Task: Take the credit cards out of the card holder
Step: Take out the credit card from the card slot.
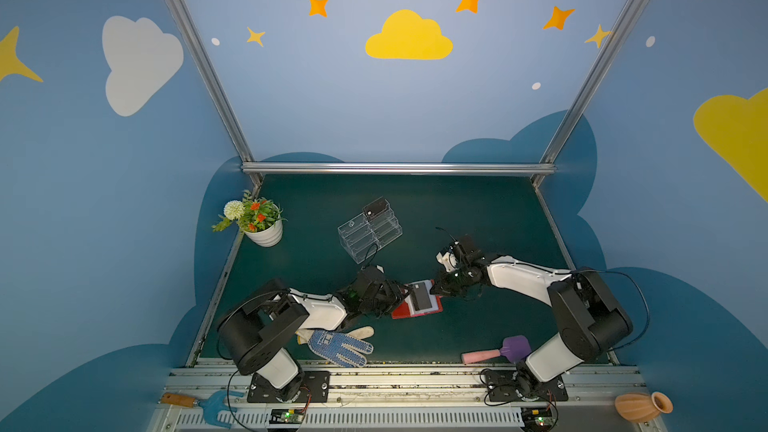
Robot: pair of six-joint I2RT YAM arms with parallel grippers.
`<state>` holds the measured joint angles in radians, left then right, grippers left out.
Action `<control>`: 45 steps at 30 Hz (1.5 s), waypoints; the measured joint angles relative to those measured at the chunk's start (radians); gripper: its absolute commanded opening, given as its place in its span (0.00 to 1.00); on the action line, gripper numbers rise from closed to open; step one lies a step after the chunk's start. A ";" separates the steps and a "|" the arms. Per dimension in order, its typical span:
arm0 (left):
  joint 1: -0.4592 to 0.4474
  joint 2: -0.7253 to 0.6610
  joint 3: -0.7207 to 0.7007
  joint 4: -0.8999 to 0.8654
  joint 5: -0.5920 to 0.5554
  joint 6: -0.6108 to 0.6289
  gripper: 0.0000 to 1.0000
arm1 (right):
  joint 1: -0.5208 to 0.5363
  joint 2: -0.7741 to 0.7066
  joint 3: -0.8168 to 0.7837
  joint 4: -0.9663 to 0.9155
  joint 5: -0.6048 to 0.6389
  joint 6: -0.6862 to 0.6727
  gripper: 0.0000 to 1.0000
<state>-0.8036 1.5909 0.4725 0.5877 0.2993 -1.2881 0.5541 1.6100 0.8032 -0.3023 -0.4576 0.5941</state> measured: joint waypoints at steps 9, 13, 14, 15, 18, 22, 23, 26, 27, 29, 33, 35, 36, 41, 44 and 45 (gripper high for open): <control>-0.008 0.093 -0.011 0.149 0.012 -0.033 0.47 | 0.028 0.025 -0.020 0.067 -0.004 0.010 0.00; -0.016 0.123 -0.012 0.203 0.013 -0.037 0.45 | 0.029 0.025 -0.029 0.086 -0.008 0.013 0.00; -0.018 0.128 -0.012 0.209 0.013 -0.037 0.44 | 0.029 0.025 -0.029 0.087 -0.008 0.013 0.00; -0.018 0.131 -0.011 0.214 0.013 -0.037 0.40 | 0.030 0.025 -0.030 0.089 -0.009 0.013 0.00; -0.018 0.145 -0.012 0.222 0.013 -0.040 0.32 | 0.034 0.026 -0.030 0.092 -0.010 0.013 0.00; -0.018 0.148 -0.012 0.219 0.010 -0.040 0.26 | 0.035 0.027 -0.032 0.098 -0.011 0.013 0.00; -0.018 0.148 -0.013 0.219 0.009 -0.040 0.25 | 0.035 0.027 -0.033 0.100 -0.012 0.013 0.00; -0.020 0.148 -0.013 0.219 0.008 -0.040 0.24 | 0.035 0.027 -0.035 0.105 -0.013 0.013 0.00; -0.021 0.149 -0.013 0.219 0.008 -0.040 0.24 | 0.035 0.027 -0.035 0.105 -0.014 0.013 0.00; -0.023 0.151 -0.013 0.219 0.007 -0.039 0.23 | 0.035 0.027 -0.035 0.105 -0.014 0.014 0.00; -0.023 0.161 -0.013 0.228 0.008 -0.036 0.23 | 0.035 0.027 -0.036 0.108 -0.016 0.016 0.00; -0.023 0.163 -0.013 0.231 0.008 -0.035 0.21 | 0.036 0.027 -0.037 0.109 -0.016 0.016 0.00; -0.023 0.166 -0.013 0.235 0.009 -0.034 0.19 | 0.036 0.027 -0.037 0.110 -0.016 0.016 0.00; -0.023 0.175 -0.013 0.240 0.010 -0.031 0.11 | 0.039 0.030 -0.037 0.116 -0.018 0.020 0.00; -0.023 0.179 -0.013 0.240 0.010 -0.027 0.04 | 0.039 0.032 -0.037 0.120 -0.019 0.023 0.00; -0.022 0.178 -0.014 0.244 0.010 -0.025 0.04 | 0.039 0.032 -0.037 0.121 -0.019 0.023 0.00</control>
<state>-0.8257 1.7691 0.4580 0.8318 0.3092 -1.3132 0.5930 1.6424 0.7658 -0.1818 -0.4770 0.6174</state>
